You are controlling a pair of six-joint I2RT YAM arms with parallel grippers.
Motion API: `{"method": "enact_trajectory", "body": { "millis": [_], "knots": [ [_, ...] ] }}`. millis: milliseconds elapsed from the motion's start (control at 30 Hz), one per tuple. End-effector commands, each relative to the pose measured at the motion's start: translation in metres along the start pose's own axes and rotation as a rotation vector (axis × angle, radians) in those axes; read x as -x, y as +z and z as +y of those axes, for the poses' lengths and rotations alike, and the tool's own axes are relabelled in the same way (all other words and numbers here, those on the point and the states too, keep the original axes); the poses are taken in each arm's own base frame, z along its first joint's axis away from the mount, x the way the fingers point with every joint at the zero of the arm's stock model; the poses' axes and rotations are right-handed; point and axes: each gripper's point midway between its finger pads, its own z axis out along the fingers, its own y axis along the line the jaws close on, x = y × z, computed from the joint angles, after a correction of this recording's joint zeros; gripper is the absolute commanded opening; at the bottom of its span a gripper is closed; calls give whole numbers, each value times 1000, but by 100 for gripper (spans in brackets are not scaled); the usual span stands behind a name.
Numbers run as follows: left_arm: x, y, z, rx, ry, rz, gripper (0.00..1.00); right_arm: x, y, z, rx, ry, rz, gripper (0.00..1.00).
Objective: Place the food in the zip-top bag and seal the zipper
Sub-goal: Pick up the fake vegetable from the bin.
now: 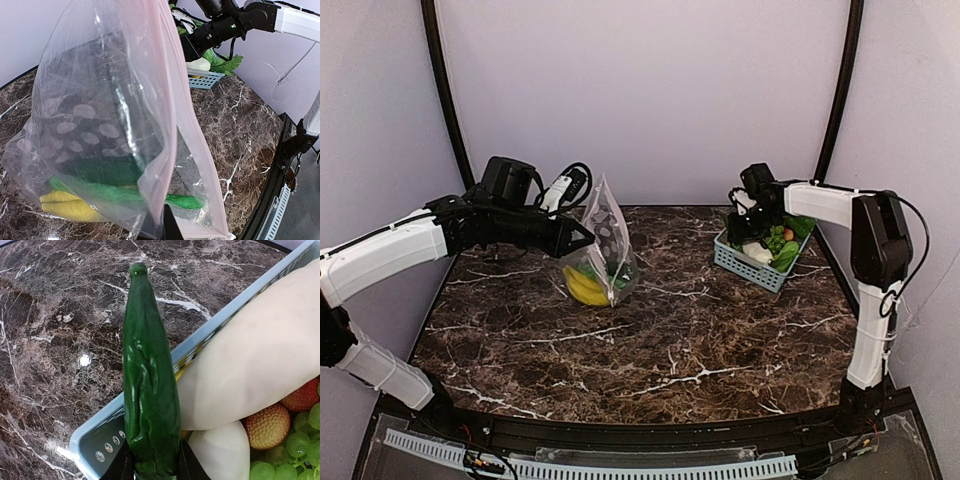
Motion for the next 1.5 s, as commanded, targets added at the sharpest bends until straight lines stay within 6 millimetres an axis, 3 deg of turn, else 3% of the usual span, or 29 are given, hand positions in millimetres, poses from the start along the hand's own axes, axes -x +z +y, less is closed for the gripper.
{"method": "enact_trajectory", "body": {
  "millis": [0, 367, 667, 833, 1100, 1267, 1467],
  "knots": [
    [0, -4, -1, -3, 7, -9, 1, 13, -29, 5, 32, -11, -88, 16],
    [-1, -4, 1, 5, 9, -9, 1, 23, -75, 20, 117, -46, -273, 17],
    [1, -6, 0, 5, 12, -14, 1, 31, -101, 26, 147, -68, -345, 18],
    [1, -7, 1, 12, 14, -18, 1, 28, -132, 35, 197, -60, -375, 18],
    [1, -7, 0, 5, 12, -19, 1, 2, -204, 64, 300, -61, -392, 20],
    [0, -4, -2, -10, 8, -18, 1, -19, -248, 95, 391, -78, -387, 21],
    [0, -3, -6, -42, 10, -30, 1, -48, -275, 128, 527, -30, -290, 20]
  ]
}}
